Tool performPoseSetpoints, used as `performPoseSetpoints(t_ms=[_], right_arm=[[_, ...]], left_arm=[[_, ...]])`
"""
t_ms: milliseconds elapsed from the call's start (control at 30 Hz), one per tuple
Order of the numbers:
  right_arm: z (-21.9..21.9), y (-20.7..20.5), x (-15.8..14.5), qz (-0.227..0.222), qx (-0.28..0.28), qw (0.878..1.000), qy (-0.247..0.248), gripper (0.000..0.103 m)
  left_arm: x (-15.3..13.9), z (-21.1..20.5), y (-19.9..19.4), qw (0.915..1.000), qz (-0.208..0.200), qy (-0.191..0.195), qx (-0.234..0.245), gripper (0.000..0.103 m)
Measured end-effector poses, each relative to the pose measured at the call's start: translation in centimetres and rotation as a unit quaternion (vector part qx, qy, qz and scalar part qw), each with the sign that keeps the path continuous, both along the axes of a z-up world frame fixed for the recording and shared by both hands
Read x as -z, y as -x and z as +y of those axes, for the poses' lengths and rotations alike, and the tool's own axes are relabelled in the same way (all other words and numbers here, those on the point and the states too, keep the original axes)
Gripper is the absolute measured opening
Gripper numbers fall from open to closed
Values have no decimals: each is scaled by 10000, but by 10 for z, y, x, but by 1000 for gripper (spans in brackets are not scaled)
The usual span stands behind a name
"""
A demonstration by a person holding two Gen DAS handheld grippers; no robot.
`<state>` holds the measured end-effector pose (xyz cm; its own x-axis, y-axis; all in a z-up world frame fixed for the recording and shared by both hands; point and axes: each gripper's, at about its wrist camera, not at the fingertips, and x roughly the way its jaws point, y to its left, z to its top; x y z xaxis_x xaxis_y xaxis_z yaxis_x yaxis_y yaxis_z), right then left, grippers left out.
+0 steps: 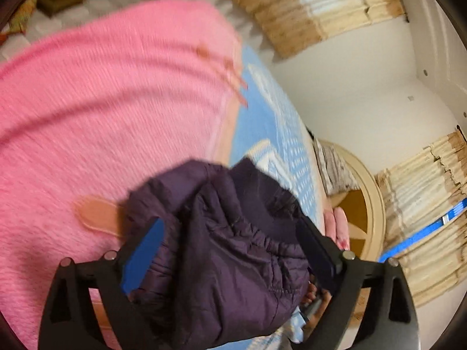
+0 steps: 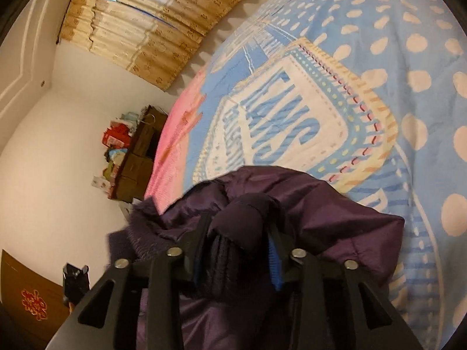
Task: Fold large clothes
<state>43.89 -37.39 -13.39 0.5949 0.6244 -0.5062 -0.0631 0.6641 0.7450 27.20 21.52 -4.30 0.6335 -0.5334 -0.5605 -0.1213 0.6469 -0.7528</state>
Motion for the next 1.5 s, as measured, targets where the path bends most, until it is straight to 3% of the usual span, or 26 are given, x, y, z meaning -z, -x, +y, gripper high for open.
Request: performPoseSetpoints(t_ms=[67, 133, 200, 267, 367, 400, 467, 533, 567, 633, 700, 733, 767, 833, 900, 967, 1100, 1233, 1300, 1367, 1500], right_arm=[[4, 13, -19, -356, 31, 9991, 236, 83], [6, 28, -41, -739, 313, 9936, 797, 98], [12, 51, -66, -1046, 485, 9820, 1496, 98], [26, 77, -81, -1250, 447, 9742, 1824, 98], [77, 107, -82, -1451, -586, 9660, 2060, 98], [96, 112, -76, -1442, -933, 9595, 2234, 98], [132, 117, -63, -1389, -1509, 9433, 2612, 98], [154, 108, -51, -1346, -1375, 9235, 3317, 98], [157, 101, -47, -1313, -1313, 9207, 3434, 98], [156, 73, -32, -997, -1093, 9196, 3638, 98], [149, 52, -19, -694, -956, 9262, 3581, 98], [143, 42, -11, -580, -863, 9313, 3491, 98], [140, 41, -7, -568, -830, 9297, 3542, 98], [140, 33, 2, -522, -771, 9261, 3655, 98], [135, 22, 11, -417, -695, 9323, 3526, 98], [127, 18, 17, -464, -689, 9402, 3304, 99], [124, 22, 20, -599, -784, 9381, 3319, 99], [133, 25, 13, -540, -781, 9321, 3495, 99], [135, 33, 1, -501, -657, 9281, 3632, 99], [141, 48, -19, -831, -274, 9222, 3766, 99], [174, 75, -45, -1439, -574, 9213, 3567, 99]], left_arm=[[-6, -9, 8, 9983, -128, -569, -4, 96], [-7, -32, 13, 9952, -236, -918, 259, 96], [-5, -64, 19, 9899, -393, -1225, 601, 97], [-1, -100, 22, 9801, -511, -1658, 966, 97], [5, -154, 25, 9579, -738, -2346, 1480, 97], [8, -172, 26, 9452, -842, -2733, 1575, 97], [11, -189, 18, 9275, -841, -3314, 1510, 97], [18, -192, 5, 9081, -780, -3937, 1195, 100], [22, -187, -1, 9046, -726, -4064, 1060, 103], [35, -166, -24, 9208, -491, -3773, 865, 103], [47, -150, -38, 9261, -249, -3720, 574, 103], [55, -139, -45, 9349, -134, -3523, 412, 103], [60, -134, -49, 9372, -104, -3471, 336, 103], [69, -133, -60, 9312, -77, -3641, 177, 103], [73, -132, -69, 9267, -39, -3755, 110, 103], [80, -134, -76, 9292, -47, -3695, 28, 103], [83, -135, -73, 9271, -176, -3741, 122, 103], [60, -149, -49, 9167, -231, -3986, 170, 100], [41, -156, -30, 9164, -538, -3962, 197, 100], [25, -165, -19, 9162, -867, -3905, 227, 103], [19, -195, -24, 9018, -1093, -4160, 424, 103]])
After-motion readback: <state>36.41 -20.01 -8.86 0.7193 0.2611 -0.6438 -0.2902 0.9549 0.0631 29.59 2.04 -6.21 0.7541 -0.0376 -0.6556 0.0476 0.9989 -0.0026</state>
